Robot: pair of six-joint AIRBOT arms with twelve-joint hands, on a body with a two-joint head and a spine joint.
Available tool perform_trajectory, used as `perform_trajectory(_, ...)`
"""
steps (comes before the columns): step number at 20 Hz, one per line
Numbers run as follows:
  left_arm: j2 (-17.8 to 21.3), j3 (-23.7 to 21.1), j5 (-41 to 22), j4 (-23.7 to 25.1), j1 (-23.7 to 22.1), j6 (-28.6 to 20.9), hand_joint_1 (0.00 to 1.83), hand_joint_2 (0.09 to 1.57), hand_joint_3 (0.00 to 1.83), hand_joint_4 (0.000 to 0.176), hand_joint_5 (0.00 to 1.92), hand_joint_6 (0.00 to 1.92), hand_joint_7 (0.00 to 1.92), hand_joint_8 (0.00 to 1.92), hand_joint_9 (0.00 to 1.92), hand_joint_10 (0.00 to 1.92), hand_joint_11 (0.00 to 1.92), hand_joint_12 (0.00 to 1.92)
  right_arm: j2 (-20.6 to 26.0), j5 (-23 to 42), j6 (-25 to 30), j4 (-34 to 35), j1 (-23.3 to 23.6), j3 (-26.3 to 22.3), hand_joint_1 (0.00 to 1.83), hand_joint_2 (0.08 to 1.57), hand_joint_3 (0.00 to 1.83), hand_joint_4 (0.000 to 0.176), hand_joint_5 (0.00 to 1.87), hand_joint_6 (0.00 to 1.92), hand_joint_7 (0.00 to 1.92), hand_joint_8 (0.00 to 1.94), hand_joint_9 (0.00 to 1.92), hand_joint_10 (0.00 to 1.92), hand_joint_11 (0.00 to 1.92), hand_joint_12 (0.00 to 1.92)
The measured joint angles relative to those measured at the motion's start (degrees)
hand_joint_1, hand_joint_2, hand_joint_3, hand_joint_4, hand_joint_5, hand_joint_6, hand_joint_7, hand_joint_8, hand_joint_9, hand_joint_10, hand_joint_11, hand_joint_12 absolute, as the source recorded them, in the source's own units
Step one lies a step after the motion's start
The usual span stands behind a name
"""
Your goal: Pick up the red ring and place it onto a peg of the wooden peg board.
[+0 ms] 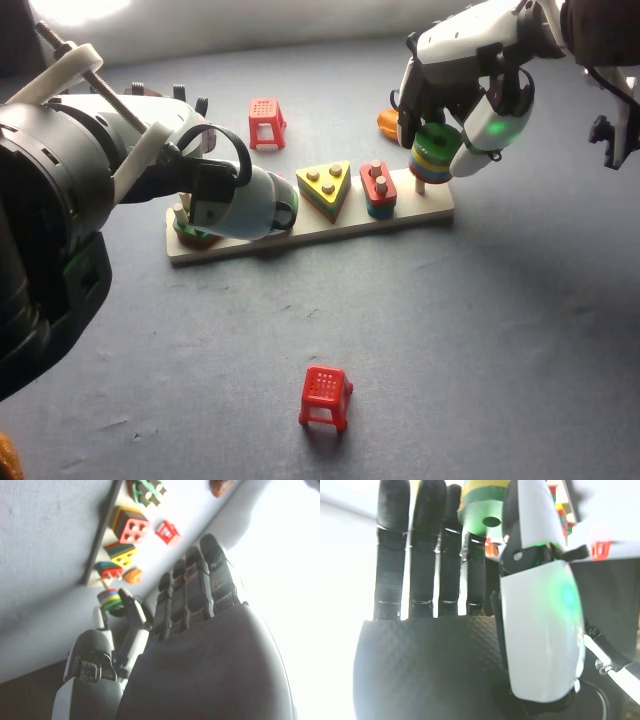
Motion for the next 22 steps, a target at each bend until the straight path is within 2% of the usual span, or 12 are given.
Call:
perform_trajectory(3,0.0,0.0,0.04,-0.02,0.0,0.0,0.0,1.28,0.0,0.0,0.12,0.0,0.14,0.0,0.14,0.0,0.0,0.38,-0.07,-0.74,-0.31,-0.24,0.33,-0.02,1.38,1.09,0.0,0.0,0.96,1.01,1.09,0.71,0.97,1.11,0.83,1.26)
perform_trajectory(4,0.0,0.0,0.02,-0.02,0.02,0.0,0.0,1.28,0.0,0.0,0.1,0.0,0.11,0.0,0.11,0.0,0.0,0.31,-0.07,-1.18,-0.35,-0.24,0.57,0.0,1.38,1.09,0.0,0.0,0.95,1.03,1.07,0.74,0.96,1.12,0.82,1.27)
perform_trajectory(5,0.0,0.0,0.02,-0.02,0.0,0.0,0.0,1.28,0.0,0.0,0.11,0.0,0.12,0.0,0.12,0.0,0.0,0.32,-0.07,-1.62,-0.55,-0.28,0.74,-0.02,1.38,1.09,0.0,0.0,0.95,1.03,1.06,0.75,0.96,1.12,0.82,1.27)
perform_trajectory(6,0.0,0.0,0.04,-0.02,0.02,0.0,0.0,1.28,0.0,0.0,0.12,0.01,0.13,0.01,0.13,0.01,0.0,0.36,-0.11,-1.97,-0.57,-0.28,0.94,-0.02,1.38,1.08,0.0,0.0,0.98,0.98,1.11,0.66,0.99,1.07,0.85,1.12)
perform_trajectory(8,0.0,0.0,0.04,-0.02,0.0,0.0,0.0,1.27,0.0,0.0,0.11,0.0,0.13,0.0,0.13,0.01,0.0,0.37,-0.2,-2.4,-0.68,-0.46,1.18,-0.02,1.38,1.08,0.0,0.0,0.98,0.98,1.11,0.66,1.0,1.05,0.87,1.05)
perform_trajectory(9,0.0,0.0,0.07,-0.02,0.02,0.0,0.0,1.27,0.0,0.0,0.1,0.0,0.12,0.0,0.13,0.0,0.0,0.37,-0.33,-2.62,-0.7,-0.48,1.33,-0.04,1.38,1.08,0.0,0.0,1.0,0.96,1.09,0.69,0.98,1.08,0.89,1.22)
perform_trajectory(12,0.0,0.0,0.07,-0.02,0.02,0.0,0.0,1.27,0.0,0.0,0.11,0.0,0.13,0.0,0.13,0.0,0.0,0.37,-0.35,-2.71,-0.72,-0.48,1.36,-0.92,1.38,1.09,0.0,0.0,0.96,1.02,1.07,0.74,0.98,1.1,0.84,1.24)
perform_trajectory(14,0.0,0.0,0.07,-0.02,0.02,0.0,0.0,1.27,0.0,0.0,0.08,0.0,0.1,0.0,0.11,0.0,0.0,0.28,-0.37,-3.02,-0.72,-0.48,1.55,-1.33,1.38,1.09,0.0,0.0,0.94,1.05,1.06,0.76,0.98,1.08,0.84,1.22)
perform_trajectory(15,0.0,0.0,0.07,-0.02,0.0,0.0,0.06,1.27,0.0,0.0,0.13,0.01,0.15,0.01,0.14,0.01,0.0,0.37,-0.42,-2.97,-0.7,-0.48,1.57,-1.4,1.37,1.11,0.0,0.0,0.91,1.11,1.02,0.84,0.93,1.14,0.82,1.27)
perform_trajectory(16,0.0,0.0,0.07,-0.02,0.0,0.0,0.01,1.27,0.0,0.0,0.11,0.0,0.14,0.0,0.14,0.0,0.0,0.37,-0.42,-2.97,-0.7,-0.48,1.57,-1.46,1.37,1.1,0.0,0.0,0.93,1.09,1.04,0.8,0.95,1.11,0.83,1.26)
perform_trajectory(21,0.0,0.0,0.13,-0.02,0.0,0.0,0.0,1.27,0.0,0.0,0.1,0.0,0.13,0.0,0.13,0.0,0.0,0.32,-0.55,-2.49,-0.72,-0.5,1.55,-1.49,1.38,1.08,0.0,0.0,0.96,1.0,1.08,0.73,0.99,1.09,0.86,1.2)
perform_trajectory(22,0.0,0.0,0.13,-0.02,0.0,0.0,0.0,1.27,0.0,0.0,0.12,0.01,0.15,0.01,0.15,0.01,0.0,0.38,-0.72,-2.25,-0.74,-0.52,1.55,-1.49,1.38,1.08,0.0,0.0,0.97,0.99,1.09,0.71,0.99,1.09,0.86,1.21)
